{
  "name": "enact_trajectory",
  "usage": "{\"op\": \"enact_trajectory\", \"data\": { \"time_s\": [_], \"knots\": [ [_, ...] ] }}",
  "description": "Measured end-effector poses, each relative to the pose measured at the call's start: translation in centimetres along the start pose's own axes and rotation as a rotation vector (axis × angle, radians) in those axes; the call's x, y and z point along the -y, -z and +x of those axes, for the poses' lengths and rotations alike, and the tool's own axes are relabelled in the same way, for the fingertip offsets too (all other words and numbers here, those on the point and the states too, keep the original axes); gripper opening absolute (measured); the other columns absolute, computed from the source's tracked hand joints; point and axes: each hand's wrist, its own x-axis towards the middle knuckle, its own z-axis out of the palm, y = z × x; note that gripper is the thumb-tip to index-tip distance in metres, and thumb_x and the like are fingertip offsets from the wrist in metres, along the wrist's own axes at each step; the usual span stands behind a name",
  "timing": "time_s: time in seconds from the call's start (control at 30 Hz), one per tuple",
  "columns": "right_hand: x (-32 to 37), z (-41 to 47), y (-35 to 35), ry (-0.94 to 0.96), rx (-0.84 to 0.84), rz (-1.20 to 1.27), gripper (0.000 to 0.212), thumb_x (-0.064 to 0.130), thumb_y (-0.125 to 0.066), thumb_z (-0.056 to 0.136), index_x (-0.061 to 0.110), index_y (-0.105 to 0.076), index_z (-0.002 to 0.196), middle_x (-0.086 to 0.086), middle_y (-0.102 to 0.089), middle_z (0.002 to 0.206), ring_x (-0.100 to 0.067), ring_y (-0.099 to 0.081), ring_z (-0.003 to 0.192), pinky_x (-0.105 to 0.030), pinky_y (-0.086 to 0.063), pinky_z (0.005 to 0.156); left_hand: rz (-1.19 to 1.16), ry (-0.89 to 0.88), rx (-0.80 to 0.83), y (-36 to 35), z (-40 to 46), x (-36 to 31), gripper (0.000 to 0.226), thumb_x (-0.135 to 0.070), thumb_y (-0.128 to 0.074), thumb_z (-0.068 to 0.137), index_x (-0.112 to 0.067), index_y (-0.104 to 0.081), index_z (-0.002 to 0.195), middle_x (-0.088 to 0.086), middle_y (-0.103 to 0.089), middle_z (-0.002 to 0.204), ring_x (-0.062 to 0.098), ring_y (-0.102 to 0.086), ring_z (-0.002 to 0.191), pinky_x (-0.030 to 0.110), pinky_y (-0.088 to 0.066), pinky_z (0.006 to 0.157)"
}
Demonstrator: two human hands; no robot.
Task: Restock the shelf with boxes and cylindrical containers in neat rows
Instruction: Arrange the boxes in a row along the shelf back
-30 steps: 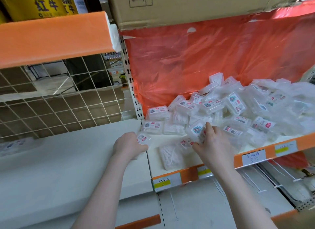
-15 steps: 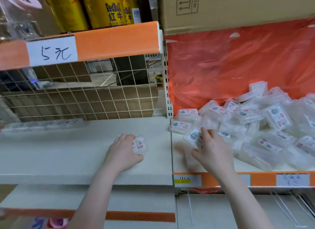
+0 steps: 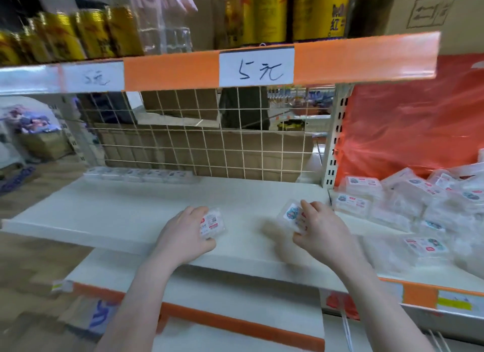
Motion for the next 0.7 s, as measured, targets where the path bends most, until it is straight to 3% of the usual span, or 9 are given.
{"op": "enact_trajectory", "data": {
  "time_s": [0.4,0.63,0.7],
  "knots": [
    [17.9,5.3,-6.5,0.000,0.043,0.024,0.058,0.032,-0.059,0.077,0.017,-0.042,0.130,-0.001,-0.050,0.120,-0.022,-0.048,0.110,-0.029,-0.043,0.078,-0.018,0.014,0.023,4.6,-0.6,18.8,0.069,-0.035,-0.062,0.075,-0.024,-0.037,0.139,-0.003,-0.044,0.130,0.018,-0.045,0.118,0.031,-0.042,0.093],
    [23.0,8.4,-7.8,-0.007,0.102,-0.009,0.058,0.032,-0.061,0.079,0.016,-0.041,0.131,-0.002,-0.047,0.126,-0.022,-0.047,0.112,-0.029,-0.042,0.076,-0.057,0.037,0.034,6.2,0.3,24.3,0.072,-0.035,-0.062,0.076,-0.023,-0.034,0.141,-0.002,-0.043,0.132,0.018,-0.043,0.119,0.030,-0.042,0.092],
    [23.6,9.6,-8.0,-0.004,0.115,-0.018,0.061,0.030,-0.061,0.079,0.014,-0.041,0.133,-0.004,-0.047,0.128,-0.023,-0.047,0.114,-0.030,-0.042,0.082,-0.065,0.043,0.032,6.5,0.8,25.1,0.071,-0.034,-0.062,0.077,-0.022,-0.035,0.141,0.000,-0.044,0.131,0.019,-0.044,0.118,0.030,-0.041,0.092]
  ]
}}
